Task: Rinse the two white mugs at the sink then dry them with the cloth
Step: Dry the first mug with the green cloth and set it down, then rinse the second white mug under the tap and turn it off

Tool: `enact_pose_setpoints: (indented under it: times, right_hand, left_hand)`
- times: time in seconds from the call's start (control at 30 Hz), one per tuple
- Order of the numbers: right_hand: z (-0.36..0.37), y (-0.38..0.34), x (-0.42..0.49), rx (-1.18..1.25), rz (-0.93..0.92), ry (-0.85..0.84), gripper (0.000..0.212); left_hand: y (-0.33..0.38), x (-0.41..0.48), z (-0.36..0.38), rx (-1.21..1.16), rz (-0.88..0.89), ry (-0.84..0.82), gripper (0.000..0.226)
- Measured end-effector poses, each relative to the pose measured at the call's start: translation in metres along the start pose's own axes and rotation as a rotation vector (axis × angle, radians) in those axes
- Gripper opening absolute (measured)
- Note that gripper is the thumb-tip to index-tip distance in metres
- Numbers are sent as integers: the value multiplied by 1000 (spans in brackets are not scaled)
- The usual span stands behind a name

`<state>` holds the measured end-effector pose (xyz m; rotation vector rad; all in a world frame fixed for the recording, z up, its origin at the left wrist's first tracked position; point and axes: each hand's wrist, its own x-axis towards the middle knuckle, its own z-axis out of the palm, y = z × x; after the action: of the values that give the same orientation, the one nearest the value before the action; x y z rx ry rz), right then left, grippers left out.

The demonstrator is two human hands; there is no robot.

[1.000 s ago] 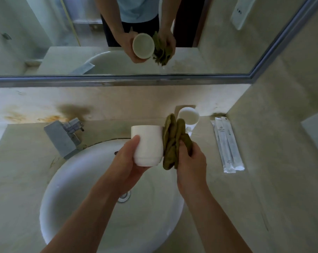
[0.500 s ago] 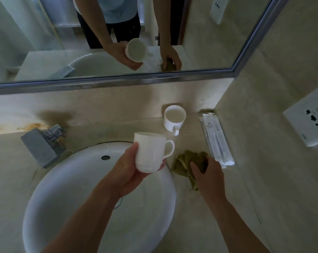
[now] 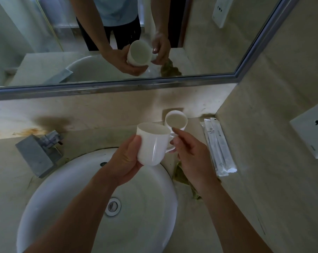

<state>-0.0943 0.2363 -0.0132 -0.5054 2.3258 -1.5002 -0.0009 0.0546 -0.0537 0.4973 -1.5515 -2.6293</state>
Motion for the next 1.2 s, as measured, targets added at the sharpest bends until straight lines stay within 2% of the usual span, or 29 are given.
enact_pose_setpoints:
  times: [0.07,0.2,0.27,0.33,0.4,0.57,0.73,1.03,1.2]
  right_hand:
    - [3,4,6,24,25,4,24]
    - [11,13,14,27,64,85,19]
    - [19,20,19,-17,59,143,14]
    - [34,28,23,-68,52,160,6]
    - [50,36,26,-81,43,167,11]
    - [79,51,37,-127,4,199,16]
    - [95,59,43,-154,-58,233,16]
    - [116,77,50,-163,40,136,14]
    - [110,73,61,-130,28,143,14]
  left_hand:
    - [0,1,-5,73,19,25,90]
    - [2,6,-11,314,70,158,38]
    - [1,11,-15,434,80,260,31]
    - [-1,18,-18,513,85,335,31]
    - [-5,25,-19,529,69,340,36]
    - [-11,41,-23,389,14,338,38]
    - [-15,69,-27,387,-67,432,57]
    - [-14,96,-29,472,-62,466,42]
    - [-13,102,-26,463,-55,539,42]
